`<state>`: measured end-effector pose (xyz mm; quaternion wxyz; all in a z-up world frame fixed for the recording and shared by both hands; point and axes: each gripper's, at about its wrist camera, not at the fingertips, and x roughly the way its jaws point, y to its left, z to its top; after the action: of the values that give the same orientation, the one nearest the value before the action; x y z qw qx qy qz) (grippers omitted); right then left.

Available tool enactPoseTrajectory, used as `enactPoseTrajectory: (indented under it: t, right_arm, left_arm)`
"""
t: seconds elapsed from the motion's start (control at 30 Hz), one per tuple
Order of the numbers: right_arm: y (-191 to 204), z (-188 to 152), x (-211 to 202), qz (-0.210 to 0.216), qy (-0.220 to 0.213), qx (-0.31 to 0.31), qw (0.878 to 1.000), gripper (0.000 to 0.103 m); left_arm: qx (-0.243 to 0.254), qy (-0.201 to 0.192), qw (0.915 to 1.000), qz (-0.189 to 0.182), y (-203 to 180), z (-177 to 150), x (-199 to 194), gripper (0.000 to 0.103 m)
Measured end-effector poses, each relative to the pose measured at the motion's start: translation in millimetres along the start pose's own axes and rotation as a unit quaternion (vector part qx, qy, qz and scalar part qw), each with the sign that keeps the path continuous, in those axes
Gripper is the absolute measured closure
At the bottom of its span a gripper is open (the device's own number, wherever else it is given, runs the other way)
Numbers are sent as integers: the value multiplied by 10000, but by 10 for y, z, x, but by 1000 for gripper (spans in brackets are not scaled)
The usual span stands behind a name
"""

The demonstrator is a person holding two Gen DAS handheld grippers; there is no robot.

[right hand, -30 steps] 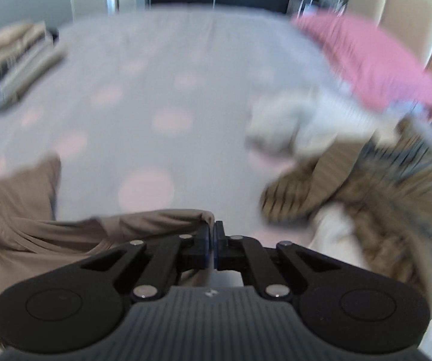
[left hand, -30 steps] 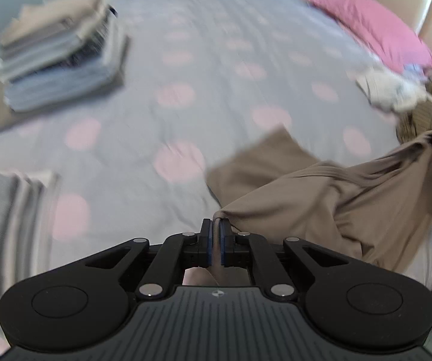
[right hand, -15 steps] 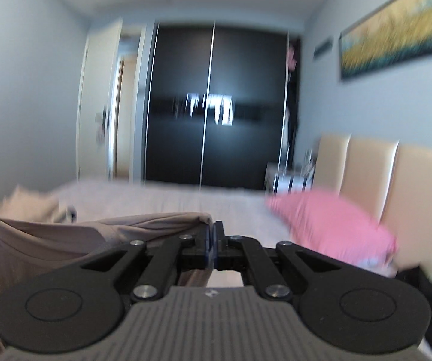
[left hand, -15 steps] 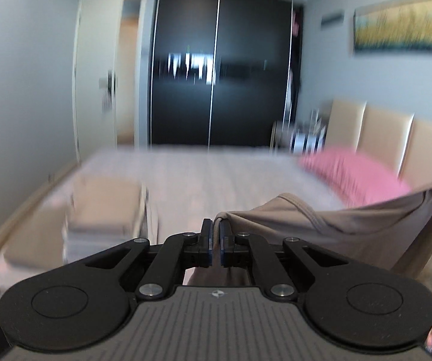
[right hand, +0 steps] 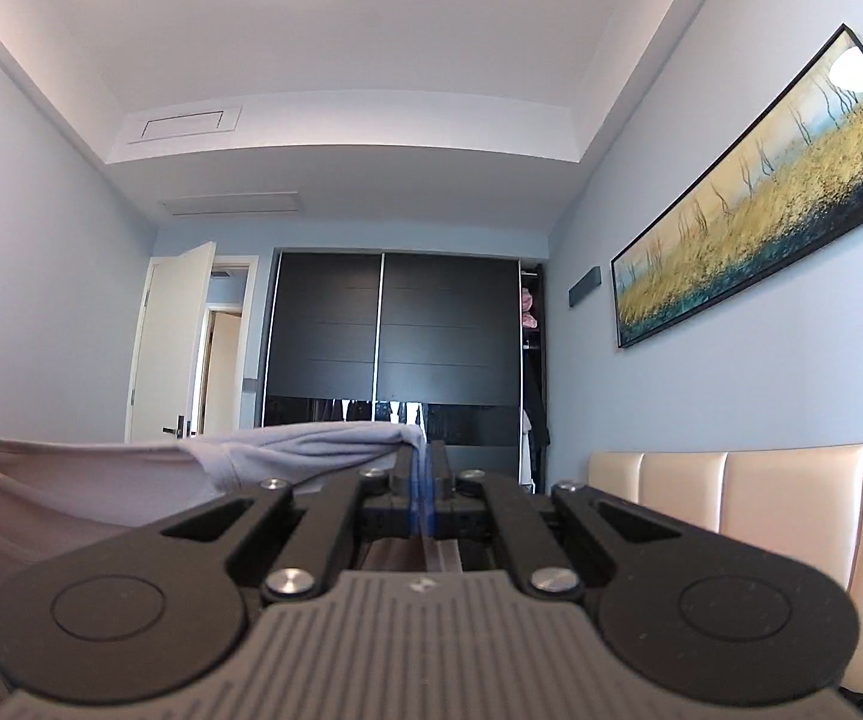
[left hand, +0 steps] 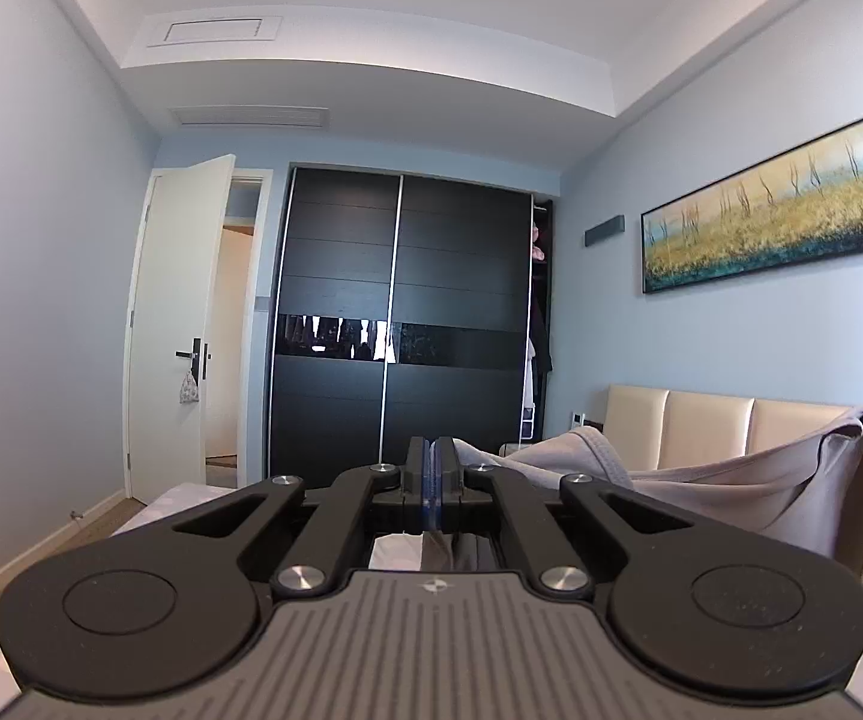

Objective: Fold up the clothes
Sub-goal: 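Raise the taupe shirt high with both tools to shake it out, then lower the taupe shirt flat onto the bed with both tools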

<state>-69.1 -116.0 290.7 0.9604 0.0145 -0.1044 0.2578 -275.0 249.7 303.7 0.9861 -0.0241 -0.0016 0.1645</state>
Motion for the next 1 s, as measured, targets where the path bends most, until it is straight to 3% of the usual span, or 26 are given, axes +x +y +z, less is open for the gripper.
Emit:
enactPoseTrajectory:
  t: [0.1,0.2,0.43,0.6,0.77,0.9,1.0]
  right_arm:
    - [10,-95,177,76,301,15,9995,100]
    - [33,-424,422,172,846,-37,9963,100]
    - [125,-1648,1045,348,2551,-125,9662,100]
    - [119,-2530,1293,219,3555,-266,9340,100]
    - [66,-3324,1270,184,4782,-184,8779,100]
    - [136,-3697,1145,238,5353,-237,8440,100]
    - [138,-3776,1106,219,5535,-177,8324,100]
  left_arm:
    - [23,444,9990,67,58,-161,277,103]
    - [-20,1056,9943,159,191,-438,633,103]
    - [39,2580,9652,423,448,-1609,1555,103]
    - [216,3661,9298,303,463,-2482,1885,103]
    - [597,4517,8902,3,434,-3197,1771,103]
    - [992,5000,8599,-273,320,-3531,1597,103]
    - [1243,5215,8426,-501,230,-3685,1481,103]
